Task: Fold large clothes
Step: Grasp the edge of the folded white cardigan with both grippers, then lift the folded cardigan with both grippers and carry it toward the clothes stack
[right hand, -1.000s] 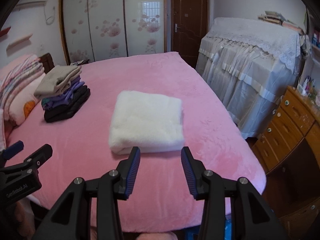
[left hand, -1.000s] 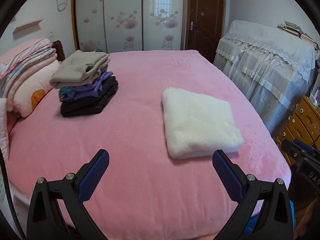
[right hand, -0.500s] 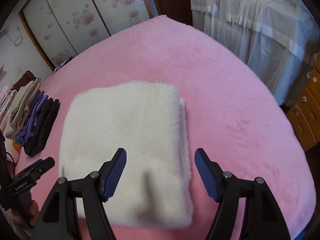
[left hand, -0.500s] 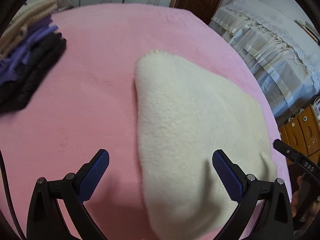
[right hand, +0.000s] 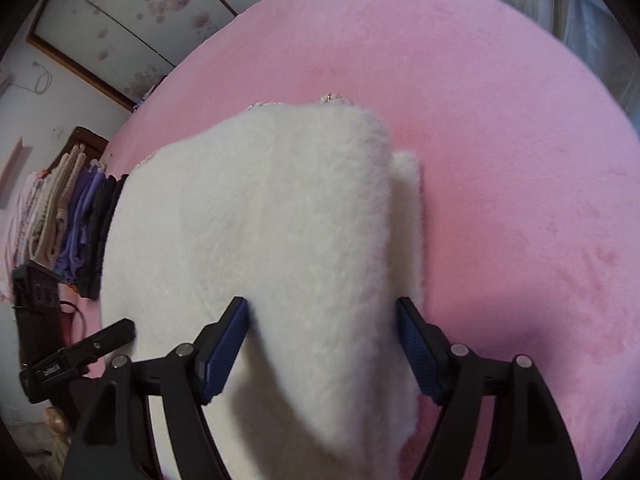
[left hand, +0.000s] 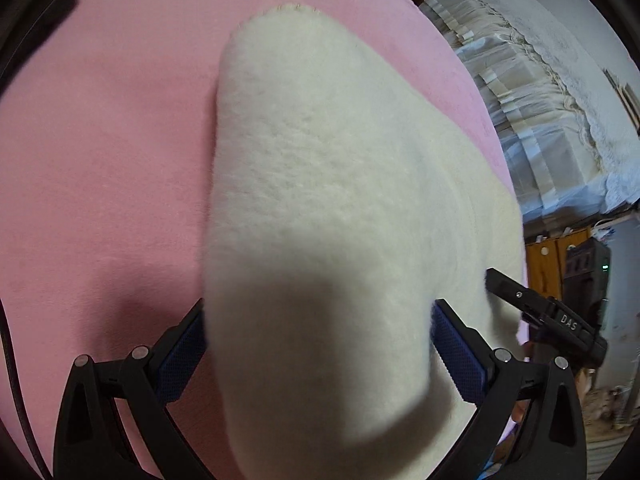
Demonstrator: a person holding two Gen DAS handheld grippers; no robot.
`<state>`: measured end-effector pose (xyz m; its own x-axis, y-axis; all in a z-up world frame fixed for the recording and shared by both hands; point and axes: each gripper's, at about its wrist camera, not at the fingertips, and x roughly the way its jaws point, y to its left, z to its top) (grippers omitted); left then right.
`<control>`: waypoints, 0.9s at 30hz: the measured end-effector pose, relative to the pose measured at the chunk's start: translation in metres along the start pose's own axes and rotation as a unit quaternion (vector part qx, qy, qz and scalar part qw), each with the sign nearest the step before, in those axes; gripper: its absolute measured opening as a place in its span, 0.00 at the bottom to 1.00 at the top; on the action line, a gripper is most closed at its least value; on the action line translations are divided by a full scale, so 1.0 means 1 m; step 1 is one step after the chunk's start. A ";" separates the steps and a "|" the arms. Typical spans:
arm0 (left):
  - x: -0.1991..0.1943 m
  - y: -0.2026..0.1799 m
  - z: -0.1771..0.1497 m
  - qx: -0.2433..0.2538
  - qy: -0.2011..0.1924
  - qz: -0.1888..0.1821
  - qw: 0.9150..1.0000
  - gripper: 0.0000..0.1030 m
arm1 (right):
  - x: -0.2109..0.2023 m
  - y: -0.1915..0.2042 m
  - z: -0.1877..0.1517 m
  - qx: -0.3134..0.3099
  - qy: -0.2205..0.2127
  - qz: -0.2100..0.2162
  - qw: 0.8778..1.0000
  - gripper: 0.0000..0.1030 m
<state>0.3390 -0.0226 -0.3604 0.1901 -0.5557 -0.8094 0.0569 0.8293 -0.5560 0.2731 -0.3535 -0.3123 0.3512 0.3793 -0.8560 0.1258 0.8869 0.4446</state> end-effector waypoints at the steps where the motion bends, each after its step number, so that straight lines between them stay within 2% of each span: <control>1: 0.006 0.002 0.003 -0.003 0.010 -0.014 1.000 1.00 | 0.004 -0.005 0.004 0.005 0.014 0.014 1.000 0.80; 6: 0.022 0.003 0.010 0.006 0.040 -0.023 0.999 1.00 | 0.023 -0.019 0.016 0.019 0.064 0.060 0.996 0.96; 8: 0.025 0.000 0.011 0.012 0.049 -0.013 0.999 1.00 | 0.031 -0.015 0.019 0.000 0.088 0.060 0.994 0.99; 11: 0.030 -0.003 0.015 0.010 0.058 -0.007 0.998 1.00 | 0.034 -0.010 0.022 -0.015 0.102 0.047 0.994 0.97; 13: 0.029 -0.004 0.014 0.007 0.055 0.000 0.998 0.94 | 0.029 -0.006 0.021 -0.022 0.102 0.057 0.993 0.79; 14: 0.026 -0.006 0.013 0.009 0.053 0.006 0.999 0.92 | 0.025 -0.003 0.020 -0.018 0.106 0.085 0.990 0.51; 15: 0.022 -0.009 0.012 0.010 0.050 0.012 0.999 0.86 | 0.022 -0.003 0.020 -0.013 0.108 0.087 0.990 0.42; 17: 0.013 -0.015 0.010 0.013 0.045 0.020 0.999 0.75 | 0.013 0.009 0.017 -0.034 0.103 0.062 0.992 0.34; 19: 0.000 -0.021 0.009 0.015 0.041 0.023 0.999 0.66 | 0.000 0.023 0.014 -0.048 0.095 0.034 0.994 0.31; 22: -0.020 -0.038 0.006 0.036 0.038 0.037 0.998 0.62 | -0.023 0.044 0.009 -0.048 0.081 0.034 0.995 0.27; 25: -0.054 -0.052 0.003 0.055 0.036 0.031 0.997 0.61 | -0.050 0.078 0.001 -0.069 0.065 0.007 0.995 0.27; 27: -0.082 -0.052 0.003 0.059 0.031 0.027 0.997 0.61 | -0.070 0.099 -0.005 -0.069 0.059 0.006 0.996 0.27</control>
<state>0.3234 -0.0201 -0.2645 0.1351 -0.5093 -0.8499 0.1641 0.8575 -0.4877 0.2561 -0.2907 -0.2091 0.2390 0.4115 -0.8795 -0.0089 0.9067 0.4217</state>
